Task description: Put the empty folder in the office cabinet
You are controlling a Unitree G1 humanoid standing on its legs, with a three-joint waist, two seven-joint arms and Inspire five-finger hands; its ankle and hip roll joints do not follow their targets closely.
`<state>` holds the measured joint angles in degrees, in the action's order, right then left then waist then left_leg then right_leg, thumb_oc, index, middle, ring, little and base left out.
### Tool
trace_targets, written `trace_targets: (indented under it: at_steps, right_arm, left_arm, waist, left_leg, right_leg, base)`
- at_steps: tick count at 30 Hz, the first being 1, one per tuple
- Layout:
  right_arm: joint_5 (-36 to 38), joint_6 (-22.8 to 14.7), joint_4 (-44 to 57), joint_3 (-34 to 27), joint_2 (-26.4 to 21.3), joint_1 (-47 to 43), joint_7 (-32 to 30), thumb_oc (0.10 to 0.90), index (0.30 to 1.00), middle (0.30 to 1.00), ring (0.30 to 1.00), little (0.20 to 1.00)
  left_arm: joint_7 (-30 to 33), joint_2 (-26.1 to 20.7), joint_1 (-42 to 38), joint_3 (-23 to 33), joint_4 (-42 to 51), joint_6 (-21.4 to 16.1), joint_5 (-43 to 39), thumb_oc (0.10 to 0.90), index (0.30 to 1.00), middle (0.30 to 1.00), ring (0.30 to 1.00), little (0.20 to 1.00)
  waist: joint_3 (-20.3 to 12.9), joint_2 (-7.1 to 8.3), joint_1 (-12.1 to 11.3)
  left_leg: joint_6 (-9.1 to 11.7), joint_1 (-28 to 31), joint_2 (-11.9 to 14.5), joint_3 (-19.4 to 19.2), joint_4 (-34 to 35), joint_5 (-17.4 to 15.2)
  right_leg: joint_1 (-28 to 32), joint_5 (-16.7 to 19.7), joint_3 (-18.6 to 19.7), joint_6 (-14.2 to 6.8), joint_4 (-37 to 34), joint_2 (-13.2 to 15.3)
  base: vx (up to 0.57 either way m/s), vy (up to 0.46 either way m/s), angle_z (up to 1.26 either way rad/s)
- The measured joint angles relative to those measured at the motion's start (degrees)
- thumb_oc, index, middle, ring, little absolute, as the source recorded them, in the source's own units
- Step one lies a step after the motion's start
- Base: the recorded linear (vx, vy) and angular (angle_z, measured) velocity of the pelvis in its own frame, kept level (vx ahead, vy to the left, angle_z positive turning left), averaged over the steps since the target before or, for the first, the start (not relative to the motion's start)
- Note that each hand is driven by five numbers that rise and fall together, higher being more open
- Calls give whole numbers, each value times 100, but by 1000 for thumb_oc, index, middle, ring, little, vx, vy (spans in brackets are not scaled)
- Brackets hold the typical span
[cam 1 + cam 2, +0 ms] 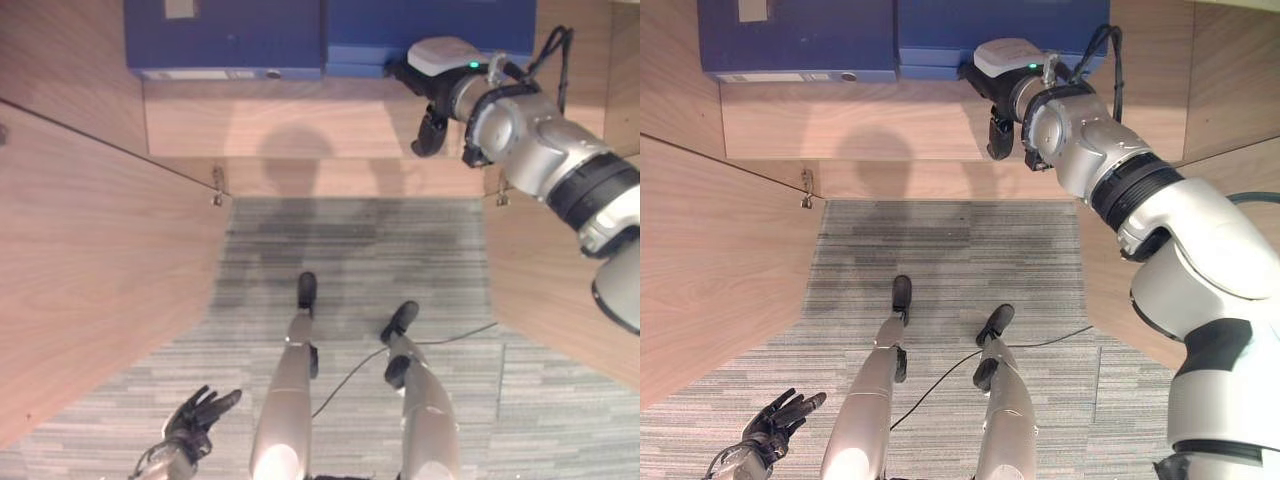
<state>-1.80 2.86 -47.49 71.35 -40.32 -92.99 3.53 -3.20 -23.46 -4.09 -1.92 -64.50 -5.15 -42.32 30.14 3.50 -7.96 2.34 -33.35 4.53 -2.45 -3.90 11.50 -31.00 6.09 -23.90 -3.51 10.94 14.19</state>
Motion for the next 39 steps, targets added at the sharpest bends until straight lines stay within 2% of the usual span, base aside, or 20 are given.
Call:
trace_targets:
  at_steps: [3, 4, 5, 7, 9, 14, 20, 23, 27, 32, 37, 39]
  right_arm:
    - [1, -3, 0, 20, -33, -27, 0, 800, 900, 900, 900, 900]
    - [-6, 107, 15, 108, 89, -49, 20, 800, 900, 900, 900, 900]
    - [-1, 147, -14, 114, 227, -98, 43, 800, 900, 900, 900, 900]
    - [30, 138, -16, 118, 356, -176, 109, 800, 900, 900, 900, 900]
    - [170, 122, -45, 118, 442, -176, 153, 800, 900, 900, 900, 900]
    - [648, 172, 57, 134, 579, -116, 240, 800, 900, 900, 900, 900]
    - [1292, 255, 902, 162, 572, 143, 566, 800, 900, 900, 900, 900]
    - [1738, 322, 1371, 229, 573, 557, 892, 800, 900, 900, 900, 900]
    - [2087, 423, 1942, 687, 572, 1019, 1418, 800, 900, 900, 900, 900]
    - [2085, 507, 2003, 936, 551, 1224, 1644, 800, 900, 900, 900, 900]
    - [1384, 496, 1844, 919, 432, 1239, 1732, 800, 900, 900, 900, 900]
    - [1099, 489, 1823, 634, 352, 1479, 1775, 800, 900, 900, 900, 900]
  left_arm:
    - [0, 0, 1, -9, -29, 3, 1, 800, 900, 900, 900, 900]
    - [213, 93, -303, -10, -254, 60, -25, 800, 900, 900, 900, 900]
    - [272, 93, -470, -69, -287, 144, -23, 800, 900, 900, 900, 900]
    - [255, 124, -613, -122, -89, 82, -23, 800, 900, 900, 900, 900]
    - [246, 190, -737, -135, 155, -21, -22, 800, 900, 900, 900, 900]
    - [264, 174, -861, -118, 105, 3, -23, 800, 900, 900, 900, 900]
    - [273, 179, -823, -123, 7, 14, -26, 800, 900, 900, 900, 900]
    - [272, 193, -824, -122, 51, 17, -39, 800, 900, 900, 900, 900]
    - [262, 246, -823, -106, 211, 18, -265, 800, 900, 900, 900, 900]
    - [260, 289, -820, -112, 293, 15, -429, 800, 900, 900, 900, 900]
    - [262, 289, -798, -52, 269, 19, -411, 800, 900, 900, 900, 900]
    - [268, 274, -749, 8, 278, 17, -408, 800, 900, 900, 900, 900]
  waist:
    - [0, 1, 1]
    - [-8, 33, 57]
    - [-15, 56, 76]
    - [-3, 92, 116]
    - [-10, 104, 115]
    - [-13, 112, 140]
    - [-17, 118, 139]
    - [-18, 120, 116]
    - [-17, 120, 56]
    - [-17, 121, -9]
    - [-30, 144, -38]
    - [-78, 222, -73]
  left_leg:
    - [6, 32, -3, -24, 22, 28]
    - [64, 59, 10, -4, 21, -28]
    - [38, 55, 21, -12, 23, -3]
    - [24, 43, 34, -23, 31, 41]
    - [37, 61, 39, -19, 29, 34]
    - [44, 182, 39, -20, 30, 36]
    - [71, 364, 52, -15, 29, 8]
    - [88, 369, 46, -14, 26, -5]
    - [121, 368, 47, 4, 25, -24]
    - [127, 428, 58, -3, 28, -20]
    - [165, 769, 120, -6, 57, -52]
    - [200, 1059, 182, -8, 135, -67]
  right_leg:
    - [17, 32, -7, 21, 2, -6]
    - [47, -2, 6, -24, -12, -35]
    - [42, 17, 7, 3, -24, -22]
    - [31, 69, -7, 45, -29, -33]
    - [52, 61, -5, 36, -20, -33]
    - [167, 66, 6, 36, -35, -43]
    - [329, 29, 29, 14, -43, -53]
    - [328, 17, 13, 31, 14, -32]
    - [323, -17, 7, -15, 40, -25]
    - [366, -17, 18, -15, 45, -32]
    - [708, -51, 6, -3, 3, -96]
    - [955, -109, 7, -32, -3, -163]
  base:
    - [27, -10, 0]
    - [-83, 25, -3]
    - [-86, 19, -4]
    - [-45, 8, -1]
    - [0, 0, 0]
    - [4, -25, -1]
    - [-9, -26, -2]
    - [-22, -30, 4]
    - [-22, -41, 1]
    - [-4, -43, -2]
    - [25, -99, -3]
    - [35, -131, -6]
